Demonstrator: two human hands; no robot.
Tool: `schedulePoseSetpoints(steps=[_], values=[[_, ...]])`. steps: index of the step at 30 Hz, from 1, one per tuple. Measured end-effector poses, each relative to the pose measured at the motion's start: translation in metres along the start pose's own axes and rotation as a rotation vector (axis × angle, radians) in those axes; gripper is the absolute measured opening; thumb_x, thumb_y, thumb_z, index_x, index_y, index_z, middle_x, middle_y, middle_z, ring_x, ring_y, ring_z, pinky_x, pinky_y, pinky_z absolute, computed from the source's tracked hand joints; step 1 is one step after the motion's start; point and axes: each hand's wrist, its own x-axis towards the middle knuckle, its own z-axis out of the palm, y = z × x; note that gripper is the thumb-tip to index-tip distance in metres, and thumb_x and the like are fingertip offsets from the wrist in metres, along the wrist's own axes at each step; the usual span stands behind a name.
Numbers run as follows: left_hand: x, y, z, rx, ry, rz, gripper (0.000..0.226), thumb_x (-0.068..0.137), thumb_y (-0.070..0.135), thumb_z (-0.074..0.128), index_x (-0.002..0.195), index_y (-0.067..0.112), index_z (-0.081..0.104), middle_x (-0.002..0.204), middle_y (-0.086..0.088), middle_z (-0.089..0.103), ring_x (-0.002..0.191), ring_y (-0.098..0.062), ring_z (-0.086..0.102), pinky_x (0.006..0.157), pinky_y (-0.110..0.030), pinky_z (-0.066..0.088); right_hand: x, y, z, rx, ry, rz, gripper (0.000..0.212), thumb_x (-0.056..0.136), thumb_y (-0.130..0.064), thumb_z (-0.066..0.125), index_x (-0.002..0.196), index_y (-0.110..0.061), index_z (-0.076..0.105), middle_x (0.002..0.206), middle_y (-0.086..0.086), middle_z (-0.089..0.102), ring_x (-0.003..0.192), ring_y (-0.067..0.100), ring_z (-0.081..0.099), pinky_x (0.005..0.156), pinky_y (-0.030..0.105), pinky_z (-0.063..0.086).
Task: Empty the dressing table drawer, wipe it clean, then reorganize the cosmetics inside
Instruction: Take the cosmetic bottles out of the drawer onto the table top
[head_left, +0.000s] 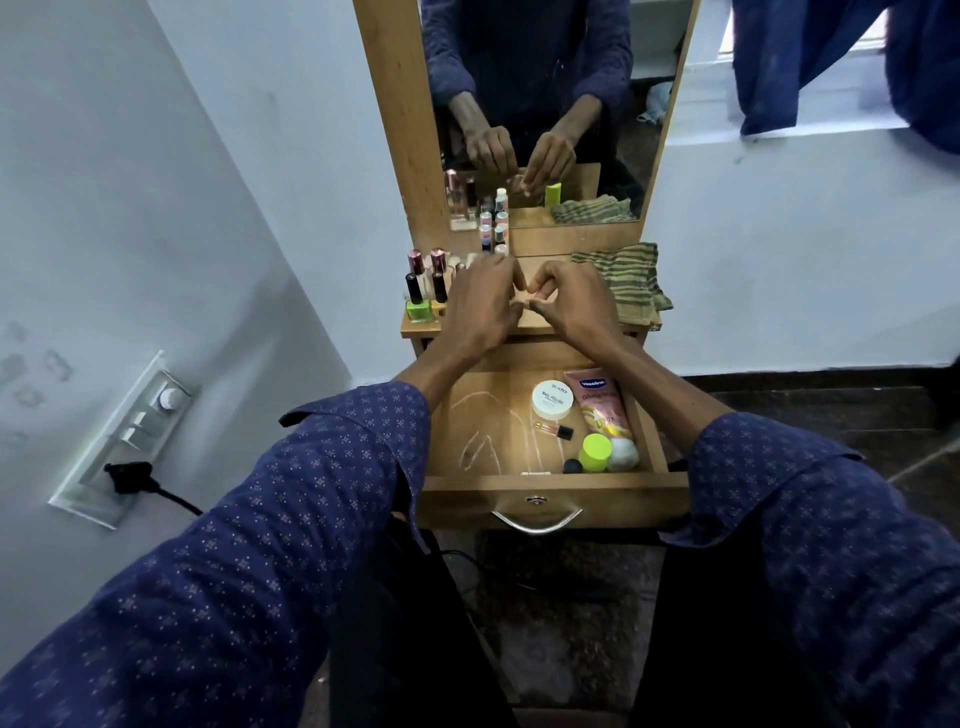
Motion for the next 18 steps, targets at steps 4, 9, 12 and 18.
schedulePoseSetpoints(steps=[4, 9, 12, 18], values=[[-0.042, 0.015, 0.024, -0.099, -0.099, 0.021, 0.025, 0.086, 0.014, 0.077, 0.101, 0.020, 0.057, 0.102, 0.004, 0.062, 0.087, -0.015, 0.057, 0.071, -0.032, 0.049, -0.035, 0.017, -0.004, 0.020, -0.026, 0.009, 0.010, 0.083, -0.026, 0.082, 0.089, -0.026, 0.075, 0.077, -0.013, 0.072, 0.074, 0.006, 0.068, 0.068, 0.038, 0.060], [-0.082, 0.022, 0.056, -0.164, -0.264, -0.038, 0.027, 0.078, 0.015, 0.077, 0.093, 0.028, 0.058, 0.095, 0.009, 0.066, 0.084, -0.017, 0.063, 0.071, -0.041, 0.055, -0.087, 0.040, -0.002, 0.067, -0.041, 0.090, 0.008, 0.082, -0.028, 0.081, 0.085, -0.026, 0.074, 0.071, -0.013, 0.072, 0.071, 0.000, 0.066, 0.068, 0.031, 0.056], [-0.102, 0.025, 0.071, -0.106, -0.318, -0.054, 0.024, 0.080, 0.015, 0.079, 0.094, 0.027, 0.063, 0.101, 0.005, 0.069, 0.091, -0.023, 0.067, 0.072, -0.038, 0.054, -0.107, 0.049, 0.003, 0.092, -0.059, 0.127, 0.008, 0.085, -0.026, 0.083, 0.086, -0.023, 0.076, 0.073, -0.012, 0.072, 0.072, -0.005, 0.062, 0.071, 0.024, 0.050], [-0.109, 0.020, 0.083, -0.030, -0.363, -0.106, 0.019, 0.084, 0.016, 0.079, 0.097, 0.023, 0.067, 0.106, 0.000, 0.069, 0.097, -0.025, 0.067, 0.076, -0.037, 0.051, -0.119, 0.054, 0.011, 0.099, -0.104, 0.136, 0.014, 0.086, -0.025, 0.084, 0.086, -0.030, 0.071, 0.076, -0.014, 0.071, 0.072, -0.002, 0.065, 0.072, 0.028, 0.055]])
